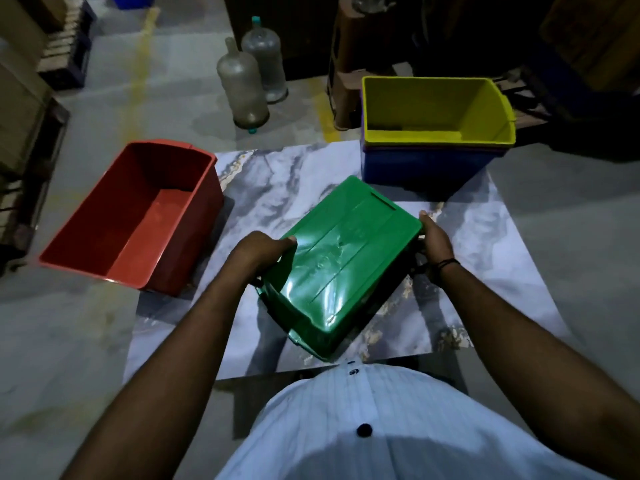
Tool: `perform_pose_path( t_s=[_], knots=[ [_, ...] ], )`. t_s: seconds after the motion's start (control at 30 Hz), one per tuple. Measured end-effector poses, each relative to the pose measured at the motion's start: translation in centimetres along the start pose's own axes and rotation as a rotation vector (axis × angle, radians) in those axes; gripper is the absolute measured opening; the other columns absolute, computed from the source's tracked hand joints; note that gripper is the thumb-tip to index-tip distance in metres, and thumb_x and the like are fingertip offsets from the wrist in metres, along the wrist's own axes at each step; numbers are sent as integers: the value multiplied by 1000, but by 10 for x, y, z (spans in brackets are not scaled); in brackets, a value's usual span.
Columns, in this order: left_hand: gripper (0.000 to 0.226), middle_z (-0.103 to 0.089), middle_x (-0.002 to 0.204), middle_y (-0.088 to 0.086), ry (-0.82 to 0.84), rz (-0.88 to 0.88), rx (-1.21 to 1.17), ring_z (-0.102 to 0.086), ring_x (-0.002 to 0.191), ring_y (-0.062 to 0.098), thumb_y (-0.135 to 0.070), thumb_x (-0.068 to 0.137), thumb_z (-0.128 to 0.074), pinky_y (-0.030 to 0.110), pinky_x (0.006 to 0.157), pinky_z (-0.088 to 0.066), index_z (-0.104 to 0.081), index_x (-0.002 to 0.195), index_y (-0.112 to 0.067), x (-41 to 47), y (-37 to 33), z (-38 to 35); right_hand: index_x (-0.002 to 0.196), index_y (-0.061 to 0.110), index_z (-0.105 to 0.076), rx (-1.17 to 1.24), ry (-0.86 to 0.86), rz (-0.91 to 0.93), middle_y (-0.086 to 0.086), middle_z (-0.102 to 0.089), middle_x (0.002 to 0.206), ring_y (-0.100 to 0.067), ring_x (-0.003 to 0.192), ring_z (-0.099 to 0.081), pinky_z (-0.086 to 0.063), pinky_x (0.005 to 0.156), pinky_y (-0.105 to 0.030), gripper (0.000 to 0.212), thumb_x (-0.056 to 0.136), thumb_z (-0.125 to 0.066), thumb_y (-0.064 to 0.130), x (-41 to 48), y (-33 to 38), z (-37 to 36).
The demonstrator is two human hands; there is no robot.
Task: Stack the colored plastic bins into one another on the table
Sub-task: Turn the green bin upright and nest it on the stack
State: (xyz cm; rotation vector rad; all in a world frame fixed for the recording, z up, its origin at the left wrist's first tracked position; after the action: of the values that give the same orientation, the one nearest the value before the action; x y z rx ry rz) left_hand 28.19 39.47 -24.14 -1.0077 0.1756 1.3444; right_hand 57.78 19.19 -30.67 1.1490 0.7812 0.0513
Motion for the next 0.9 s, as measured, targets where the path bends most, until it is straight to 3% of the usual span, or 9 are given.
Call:
perform_pose_path(
  t_s=[0.07, 0.13, 0.2, 0.3, 0.43, 0.6, 0.7, 0.8, 0.9],
  knots=[
    [44, -75, 86, 19, -114, -79, -44, -74, 82, 36, -47, 87, -72, 46, 79, -64, -76, 89, -4, 3, -3, 9, 93, 21, -71, 73, -8, -55, -12, -70, 105, -30, 92, -66, -53, 81, -42, 52, 78, -57, 70, -2, -4, 2],
    [24, -78, 87, 16, -190, -135, -107, -74, 84, 32, -32, 82, -72, 44, 82, -63, -79, 92, -12, 10, 0, 16, 92, 21, -70, 149, 38, -96, -6, -67, 88, -20, 71, -63, -49, 59, -27, 43, 86, -59, 62, -9, -4, -2],
    [26, -79, 85, 11, -190, -154, -161, -72, 75, 26, -21, 72, -67, 47, 78, -64, -80, 95, -20, 24, 9, 18, 86, 22, -66, 203, 84, -139, -2, -60, 78, -17, 65, -56, -43, 53, -24, 36, 92, -56, 56, -21, 0, -8],
    [18, -79, 76, 4, -187, -167, -178, -72, 66, 25, -20, 77, -72, 50, 68, -63, -80, 91, -29, 49, 23, 17, 83, 21, -61, 248, 92, -135, -4, -55, 78, -18, 66, -50, -38, 55, -27, 35, 98, -49, 50, -31, 7, -6],
    [22, -80, 82, 0, -163, -236, -282, -75, 76, 18, -11, 78, -72, 39, 73, -64, -81, 94, -24, 36, 12, 17, 92, 20, -61, 229, 15, -159, -8, -58, 88, -22, 74, -53, -43, 60, -28, 36, 95, -51, 54, -31, 1, 13],
    [29, -76, 92, 7, -123, -248, -473, -73, 94, 31, -6, 71, -66, 45, 86, -61, -77, 96, -16, 25, -2, 19, 78, 18, -62, 186, 38, -171, -2, -57, 72, -17, 63, -52, -44, 47, -18, 24, 97, -55, 32, -35, 0, 25],
    [33, -73, 93, 11, -143, -249, -603, -70, 97, 39, 8, 79, -53, 50, 87, -59, -76, 94, -10, 19, -11, 26, 82, 21, -67, 184, 71, -124, -4, -59, 75, -19, 69, -53, -47, 56, -22, 19, 96, -53, 25, -35, 9, 27],
    [21, -74, 96, 18, -219, -258, -732, -72, 96, 39, 2, 82, -62, 55, 91, -60, -78, 92, -8, 12, -20, 36, 106, 19, -71, 210, 103, 0, -4, -66, 87, -21, 74, -60, -50, 65, -29, 21, 100, -51, 20, -30, 27, 31],
    [15, -68, 80, 11, -283, -270, -758, -66, 83, 28, -9, 86, -67, 55, 88, -59, -71, 74, -16, 8, -25, 47, 139, 5, -56, 238, 152, 133, -16, -68, 121, -26, 93, -70, -59, 71, -32, 38, 103, -48, 16, -24, 47, 38]
  ],
)
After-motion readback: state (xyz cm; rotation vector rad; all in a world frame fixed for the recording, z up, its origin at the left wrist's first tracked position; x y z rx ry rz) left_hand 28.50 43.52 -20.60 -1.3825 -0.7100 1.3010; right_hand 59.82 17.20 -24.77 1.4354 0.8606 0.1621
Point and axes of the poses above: each hand's wrist, its own x-axis towards the middle knuckle, its own z-axis out of the back of the hand, y = z × x, the point moved 6 cm from there along x, towards the middle knuckle
